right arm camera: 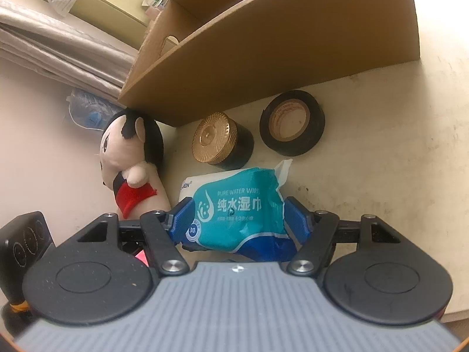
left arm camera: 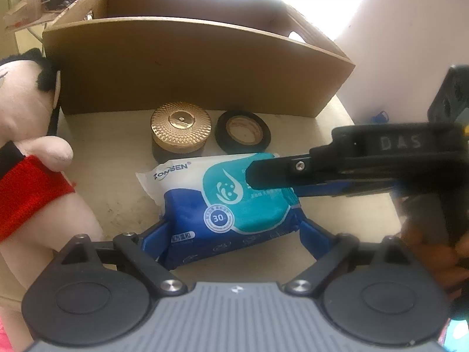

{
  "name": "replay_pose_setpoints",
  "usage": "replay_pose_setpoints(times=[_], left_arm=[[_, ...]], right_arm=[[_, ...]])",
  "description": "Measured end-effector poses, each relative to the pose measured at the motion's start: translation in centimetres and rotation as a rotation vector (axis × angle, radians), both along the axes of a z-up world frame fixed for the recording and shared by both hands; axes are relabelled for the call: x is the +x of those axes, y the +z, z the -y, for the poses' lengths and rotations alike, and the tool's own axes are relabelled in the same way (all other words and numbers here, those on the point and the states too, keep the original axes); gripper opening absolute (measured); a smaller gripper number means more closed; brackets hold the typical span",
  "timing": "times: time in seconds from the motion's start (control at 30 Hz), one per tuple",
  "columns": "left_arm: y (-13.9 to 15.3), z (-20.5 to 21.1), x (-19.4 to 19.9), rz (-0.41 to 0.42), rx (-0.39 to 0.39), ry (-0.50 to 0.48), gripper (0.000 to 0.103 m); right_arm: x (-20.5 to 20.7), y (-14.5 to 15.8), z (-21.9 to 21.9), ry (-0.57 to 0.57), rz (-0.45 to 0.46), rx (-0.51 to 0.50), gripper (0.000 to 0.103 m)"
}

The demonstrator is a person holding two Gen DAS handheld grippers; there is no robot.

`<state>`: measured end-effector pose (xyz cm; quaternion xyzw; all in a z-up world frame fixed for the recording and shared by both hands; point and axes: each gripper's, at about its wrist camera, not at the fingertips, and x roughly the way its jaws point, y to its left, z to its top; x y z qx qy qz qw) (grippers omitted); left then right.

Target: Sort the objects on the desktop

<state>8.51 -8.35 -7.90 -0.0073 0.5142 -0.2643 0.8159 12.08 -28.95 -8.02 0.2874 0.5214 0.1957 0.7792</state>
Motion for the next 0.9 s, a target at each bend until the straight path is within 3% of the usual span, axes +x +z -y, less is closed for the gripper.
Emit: replay_pose_setpoints(times=[0.9], left_arm=[[0.0, 1.7, -1.3, -0.013, -0.022, -0.075, 0.094]], right_arm=[[-2.2, 1.1, 1.3, -0.028, 0.008, -0.040, 0.067]])
